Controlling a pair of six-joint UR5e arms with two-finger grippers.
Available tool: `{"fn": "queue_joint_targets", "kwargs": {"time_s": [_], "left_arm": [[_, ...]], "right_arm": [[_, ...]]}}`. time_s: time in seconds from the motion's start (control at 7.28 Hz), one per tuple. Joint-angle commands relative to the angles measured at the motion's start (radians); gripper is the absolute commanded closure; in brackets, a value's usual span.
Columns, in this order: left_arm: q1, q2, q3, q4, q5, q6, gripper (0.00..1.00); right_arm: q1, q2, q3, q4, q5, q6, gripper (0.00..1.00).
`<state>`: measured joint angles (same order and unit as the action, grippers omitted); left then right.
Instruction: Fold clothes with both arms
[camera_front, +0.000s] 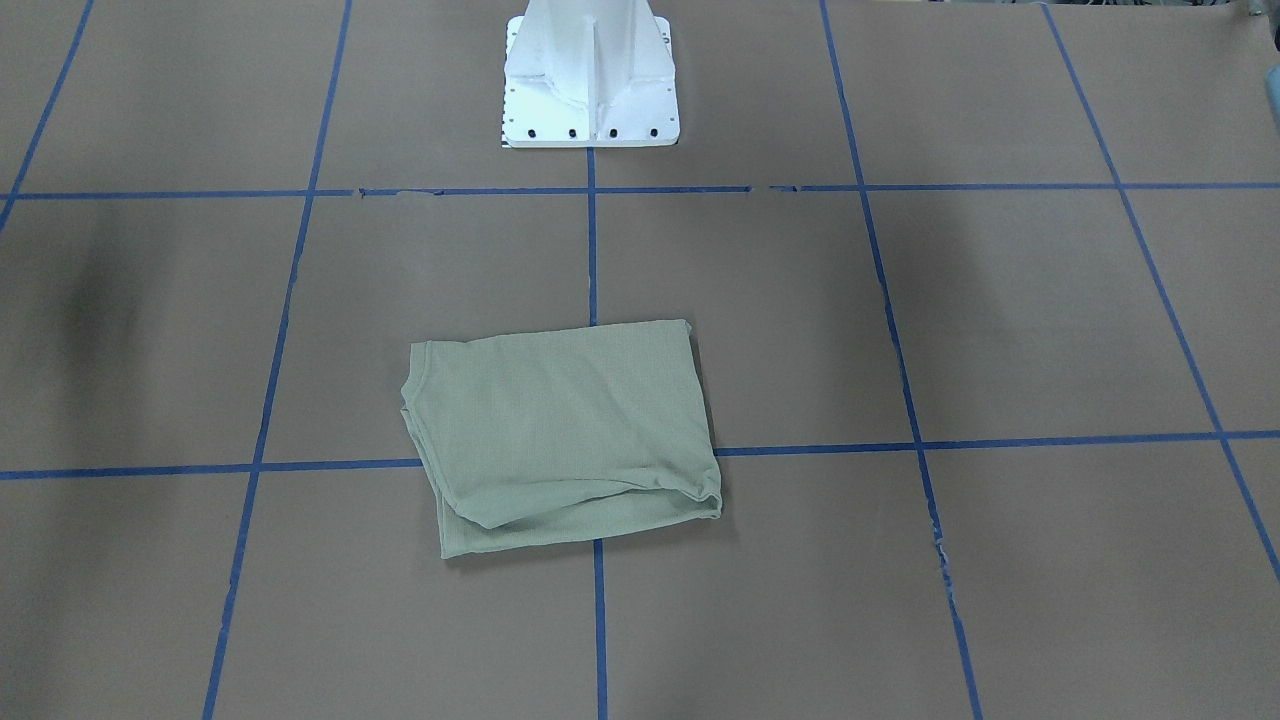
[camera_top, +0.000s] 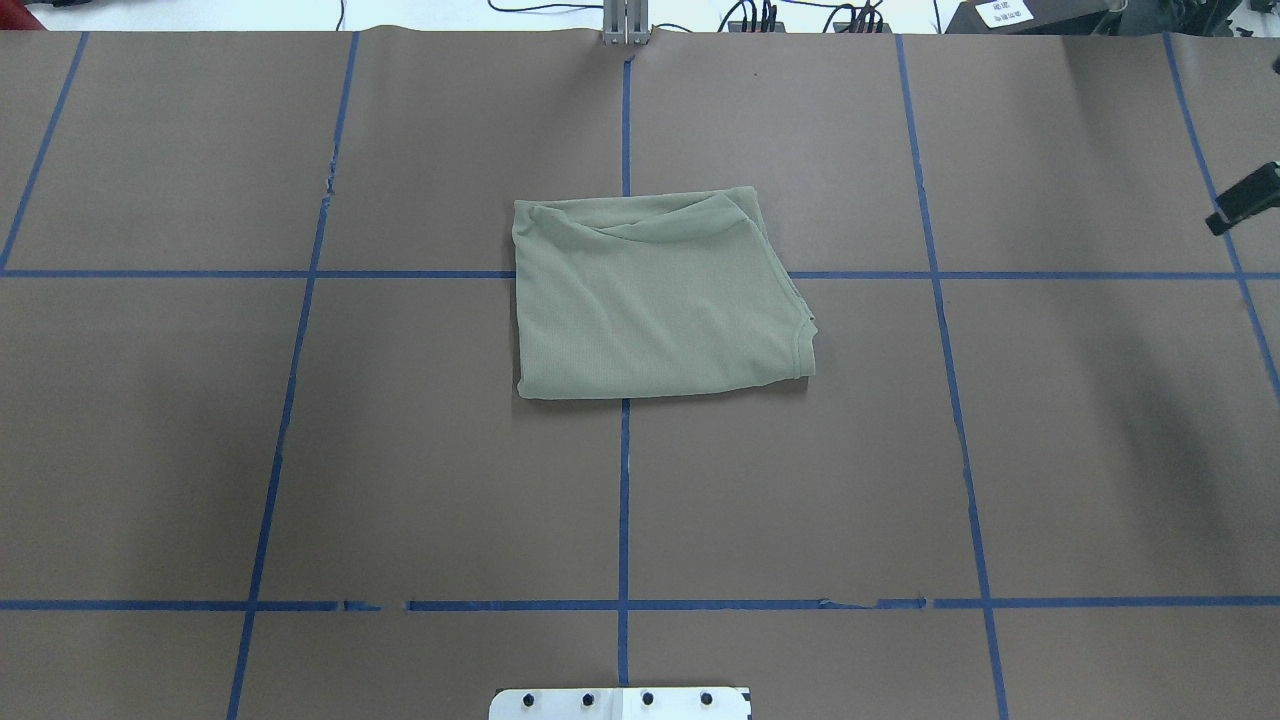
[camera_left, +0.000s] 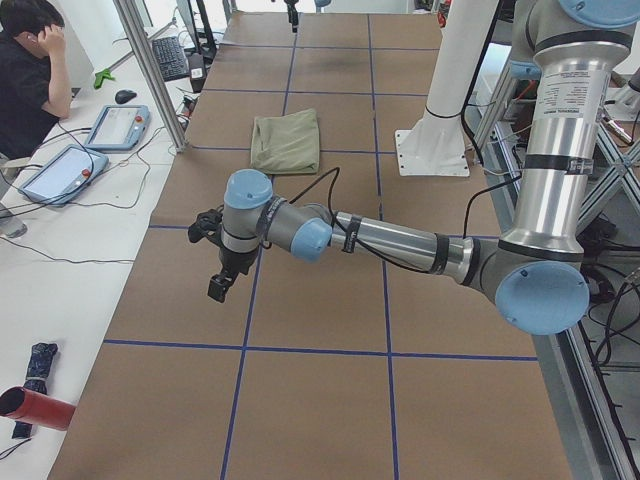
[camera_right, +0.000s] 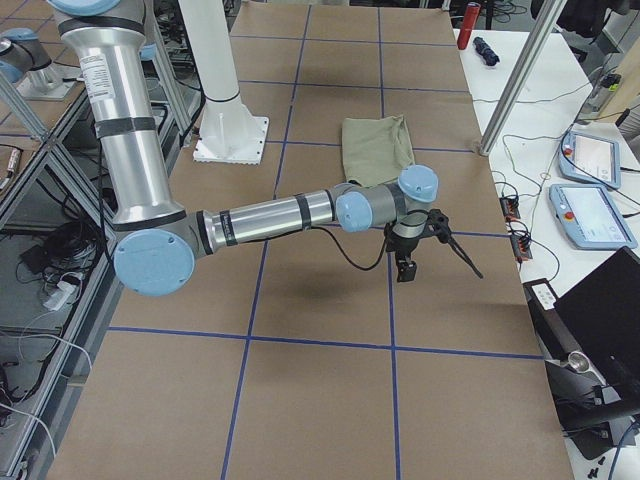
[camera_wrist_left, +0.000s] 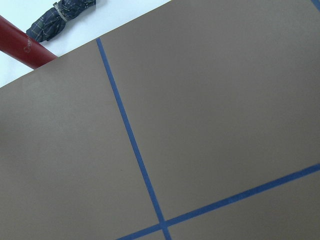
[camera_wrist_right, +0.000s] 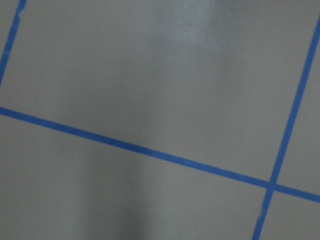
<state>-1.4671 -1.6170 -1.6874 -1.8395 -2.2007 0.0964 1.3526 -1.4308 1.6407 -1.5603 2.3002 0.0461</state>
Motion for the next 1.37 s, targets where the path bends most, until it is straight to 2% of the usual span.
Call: {"fn": "queue_joint_targets", "kwargs": {"time_s": [0.0, 0.27, 0.41, 0.55, 0.69, 0.82, 0.96, 1.24], "left_arm": [[-0.013, 0.080, -0.026, -0.081, -0.013, -0.036, 0.00], [-0.015, 0.101, 0.012, -0.084, 0.009, -0.038, 0.00], [-0.021, 0.106, 0.011, -0.051, 0.003, -0.038, 0.00], [-0.021, 0.092, -0.001, 0.097, 0.002, -0.038, 0.00], [-0.022, 0.098, -0.035, 0.190, 0.001, -0.034, 0.00], [-0.027, 0.106, -0.025, 0.197, 0.001, 0.033, 0.00], [-0.033, 0.118, -0.015, 0.198, -0.002, 0.101, 0.00], [-0.042, 0.118, 0.018, 0.200, -0.107, 0.103, 0.00]], "right_arm": [[0.039, -0.103, 0.079, -0.014, 0.016, -0.034, 0.00], [0.045, -0.112, 0.118, -0.014, -0.011, -0.035, 0.00], [0.063, -0.158, 0.125, -0.014, -0.037, -0.037, 0.00], [0.083, -0.175, 0.123, -0.024, -0.032, -0.032, 0.00], [0.103, -0.195, 0.120, -0.027, -0.027, -0.032, 0.00], [0.129, -0.223, 0.120, -0.026, -0.007, -0.034, 0.00], [0.160, -0.243, 0.114, -0.027, 0.058, -0.034, 0.00], [0.233, -0.247, -0.006, -0.012, 0.166, -0.051, 0.00]]}}
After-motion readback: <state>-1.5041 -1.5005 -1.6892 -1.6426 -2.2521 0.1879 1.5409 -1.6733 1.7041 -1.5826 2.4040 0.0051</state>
